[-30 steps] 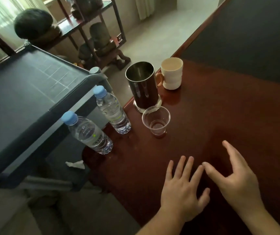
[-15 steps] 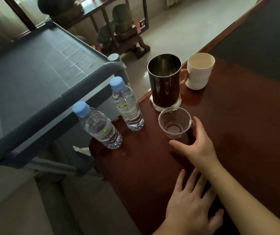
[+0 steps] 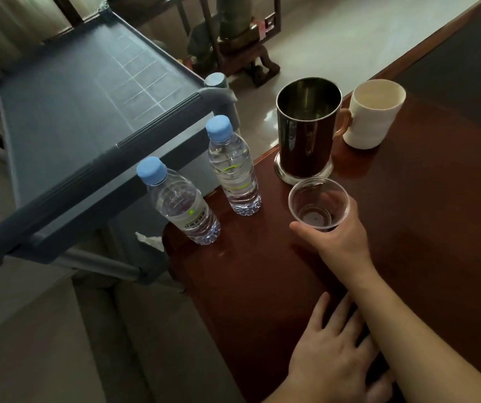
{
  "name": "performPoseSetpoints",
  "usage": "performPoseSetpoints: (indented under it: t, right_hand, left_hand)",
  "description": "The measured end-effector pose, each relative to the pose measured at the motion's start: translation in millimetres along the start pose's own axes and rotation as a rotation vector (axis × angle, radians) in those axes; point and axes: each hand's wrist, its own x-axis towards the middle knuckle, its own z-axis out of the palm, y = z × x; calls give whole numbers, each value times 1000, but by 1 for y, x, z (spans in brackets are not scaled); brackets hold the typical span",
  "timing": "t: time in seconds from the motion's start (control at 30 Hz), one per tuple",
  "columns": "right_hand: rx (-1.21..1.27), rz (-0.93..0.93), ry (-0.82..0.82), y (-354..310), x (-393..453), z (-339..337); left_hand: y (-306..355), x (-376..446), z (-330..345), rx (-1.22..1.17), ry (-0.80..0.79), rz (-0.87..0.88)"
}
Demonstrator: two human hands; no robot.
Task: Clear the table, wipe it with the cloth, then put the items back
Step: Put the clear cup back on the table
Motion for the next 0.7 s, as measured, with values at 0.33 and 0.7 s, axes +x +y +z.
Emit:
performPoseSetpoints:
  t: [0.33, 0.7]
  right_hand:
    - [31, -26, 48, 1, -2, -4]
    - [51, -25, 157, -7, -20, -44]
  left_hand:
    - [-2, 0, 1, -12, 15, 36]
    - [-2, 4, 0, -17, 27, 34]
